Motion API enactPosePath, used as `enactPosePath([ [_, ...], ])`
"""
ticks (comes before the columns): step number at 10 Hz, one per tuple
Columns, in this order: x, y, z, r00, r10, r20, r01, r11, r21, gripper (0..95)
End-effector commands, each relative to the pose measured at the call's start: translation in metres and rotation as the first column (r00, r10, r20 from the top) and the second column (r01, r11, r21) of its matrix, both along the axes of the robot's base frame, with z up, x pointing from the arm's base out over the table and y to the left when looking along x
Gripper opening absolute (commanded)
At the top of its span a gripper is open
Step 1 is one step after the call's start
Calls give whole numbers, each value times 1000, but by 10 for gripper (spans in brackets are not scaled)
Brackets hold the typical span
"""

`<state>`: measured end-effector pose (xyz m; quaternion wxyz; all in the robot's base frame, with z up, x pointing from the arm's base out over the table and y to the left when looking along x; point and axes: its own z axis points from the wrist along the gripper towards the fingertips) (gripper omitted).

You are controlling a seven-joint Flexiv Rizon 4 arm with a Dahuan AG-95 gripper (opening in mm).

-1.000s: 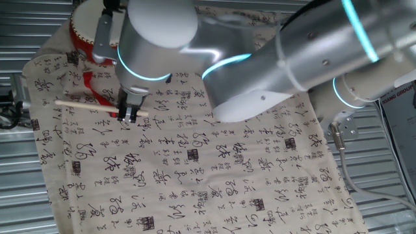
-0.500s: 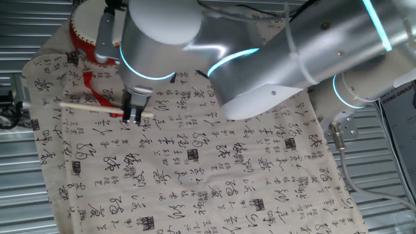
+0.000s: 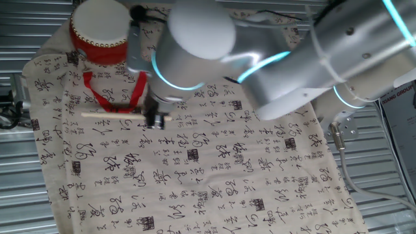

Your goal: Play the drum

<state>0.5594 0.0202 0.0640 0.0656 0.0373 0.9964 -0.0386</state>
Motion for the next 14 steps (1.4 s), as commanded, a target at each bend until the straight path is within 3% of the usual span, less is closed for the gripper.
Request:
enactPosePath([
  [1, -15, 1, 13, 998, 57, -30, -56, 998, 9, 0],
  [3, -28, -3, 24, 996, 85, -41, -84, 996, 19, 0],
  [8, -55, -10, 24, 990, 134, -55, -134, 991, 6, 0],
  [10, -68, -12, 23, 990, 132, -46, -131, 991, 14, 0],
  [13, -72, -20, 24, 997, 62, -45, -61, 998, 24, 0],
  [14, -73, -32, 26, 997, 62, -45, -60, 998, 29, 0],
])
